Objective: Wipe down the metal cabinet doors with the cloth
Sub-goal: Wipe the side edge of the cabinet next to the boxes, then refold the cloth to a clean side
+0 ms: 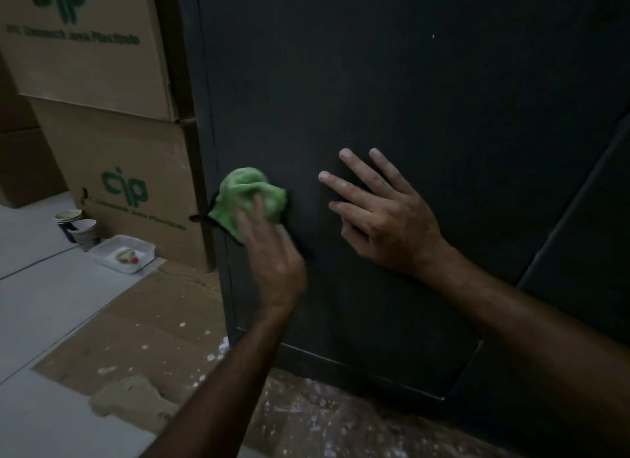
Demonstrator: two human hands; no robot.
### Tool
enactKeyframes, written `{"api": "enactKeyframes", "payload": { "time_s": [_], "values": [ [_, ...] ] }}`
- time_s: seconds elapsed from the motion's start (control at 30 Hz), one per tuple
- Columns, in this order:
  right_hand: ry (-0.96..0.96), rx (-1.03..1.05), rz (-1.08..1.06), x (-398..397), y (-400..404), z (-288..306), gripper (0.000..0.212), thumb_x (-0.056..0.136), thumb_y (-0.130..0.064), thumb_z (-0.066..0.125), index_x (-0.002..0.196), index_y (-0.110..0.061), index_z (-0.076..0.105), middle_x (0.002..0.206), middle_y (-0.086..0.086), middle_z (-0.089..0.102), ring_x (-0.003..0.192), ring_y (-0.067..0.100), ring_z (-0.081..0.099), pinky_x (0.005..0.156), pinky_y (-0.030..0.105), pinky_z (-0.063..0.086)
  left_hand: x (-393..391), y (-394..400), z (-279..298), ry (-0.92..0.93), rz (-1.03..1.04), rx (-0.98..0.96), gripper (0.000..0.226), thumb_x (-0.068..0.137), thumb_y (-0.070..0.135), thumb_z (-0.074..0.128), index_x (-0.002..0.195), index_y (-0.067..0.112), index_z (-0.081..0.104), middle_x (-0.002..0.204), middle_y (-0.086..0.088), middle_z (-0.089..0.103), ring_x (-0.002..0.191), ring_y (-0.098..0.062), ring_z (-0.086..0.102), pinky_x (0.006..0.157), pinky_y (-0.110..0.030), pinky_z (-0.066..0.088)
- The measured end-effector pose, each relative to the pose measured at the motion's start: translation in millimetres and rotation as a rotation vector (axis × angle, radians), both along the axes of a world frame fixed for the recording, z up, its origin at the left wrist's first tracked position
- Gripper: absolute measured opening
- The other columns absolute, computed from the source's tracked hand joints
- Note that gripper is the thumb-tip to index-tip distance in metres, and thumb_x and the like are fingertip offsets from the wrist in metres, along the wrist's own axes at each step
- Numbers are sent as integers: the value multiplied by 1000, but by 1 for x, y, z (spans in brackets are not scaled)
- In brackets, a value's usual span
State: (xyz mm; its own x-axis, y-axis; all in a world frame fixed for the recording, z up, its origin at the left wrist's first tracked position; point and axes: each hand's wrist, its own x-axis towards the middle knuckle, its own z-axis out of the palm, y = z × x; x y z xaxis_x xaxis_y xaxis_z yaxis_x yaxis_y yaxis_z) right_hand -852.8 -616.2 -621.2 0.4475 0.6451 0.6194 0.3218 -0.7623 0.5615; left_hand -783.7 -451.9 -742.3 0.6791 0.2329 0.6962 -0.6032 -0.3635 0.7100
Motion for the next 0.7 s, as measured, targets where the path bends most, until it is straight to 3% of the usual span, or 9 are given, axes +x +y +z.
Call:
{"api": "enactKeyframes", "payload": {
  "time_s": [0.1, 0.17, 0.27, 0.37, 0.43, 0.47, 0.53, 0.6, 0.7],
  "values": [
    [5, 14, 19, -2, -1, 1, 23, 94, -17, 58, 109, -12, 76, 153, 8, 52, 152, 35, 31, 123, 56, 24, -26, 2, -48, -87, -208, 361, 80, 103, 6, 51, 166, 35, 11, 176, -9, 1, 163, -35, 0, 128, -56, 23],
    [17, 10, 27, -4, -1, 3, 23, 93, -16, 59, 108, -11, 76, 152, 8, 53, 152, 35, 32, 124, 56, 24, -31, 35, -84, -61, -256, 603, 98, 91, -6, 65, 163, 35, 12, 173, -14, 9, 159, -45, 8, 117, -67, 38],
    [42, 20, 29, -7, 3, 6, 23, 93, -15, 59, 107, -11, 76, 152, 8, 53, 152, 34, 32, 124, 55, 24, -18, 83, -98, -33, -233, 728, 98, 84, -12, 66, 162, 27, 21, 166, -15, 19, 152, -48, 24, 107, -68, 47],
    [74, 57, 41, -11, 5, 7, 22, 92, -14, 61, 107, -10, 76, 150, 10, 55, 151, 35, 32, 124, 56, 24, -23, 88, -71, 139, -182, 537, 83, 93, -8, 61, 163, 21, 27, 171, -15, 24, 151, -40, 37, 111, -41, 45],
    [110, 89, 40, -17, 8, 7, 23, 91, -14, 63, 109, -9, 76, 149, 12, 55, 151, 36, 33, 123, 56, 25, -34, 78, -48, 101, -182, 402, 71, 95, -6, 62, 159, 10, 38, 161, -20, 40, 145, -35, 45, 112, -33, 40],
    [130, 108, 43, -21, 11, 7, 23, 92, -14, 64, 111, -8, 75, 147, 13, 57, 149, 36, 36, 123, 55, 28, -40, 73, -36, 65, -220, 320, 66, 94, -6, 61, 155, 10, 43, 155, -17, 48, 140, -30, 50, 112, -30, 42],
    [164, 167, 79, -27, 16, 3, 24, 93, -16, 65, 113, -7, 75, 139, 13, 64, 139, 35, 50, 114, 50, 41, -51, 66, -8, 50, -333, 140, 64, 89, 1, 60, 148, 23, 44, 140, 1, 58, 121, -10, 60, 99, -17, 49],
    [271, 337, 110, -35, 24, -2, 30, 94, -21, 67, 120, -8, 72, 126, 8, 70, 118, 23, 64, 98, 42, 53, -58, 65, 19, 126, -488, -37, 64, 85, 7, 60, 141, 32, 42, 127, 16, 62, 114, -7, 64, 89, -16, 54],
    [637, 812, 33, -43, 35, -7, 59, 92, -43, 71, 145, -23, 53, 127, -10, 65, 97, 5, 66, 81, 29, 58, -53, 67, 49, 338, -768, -247, 67, 81, 12, 62, 143, 33, 45, 123, 16, 70, 112, -11, 71, 79, -24, 61]
  ]
}}
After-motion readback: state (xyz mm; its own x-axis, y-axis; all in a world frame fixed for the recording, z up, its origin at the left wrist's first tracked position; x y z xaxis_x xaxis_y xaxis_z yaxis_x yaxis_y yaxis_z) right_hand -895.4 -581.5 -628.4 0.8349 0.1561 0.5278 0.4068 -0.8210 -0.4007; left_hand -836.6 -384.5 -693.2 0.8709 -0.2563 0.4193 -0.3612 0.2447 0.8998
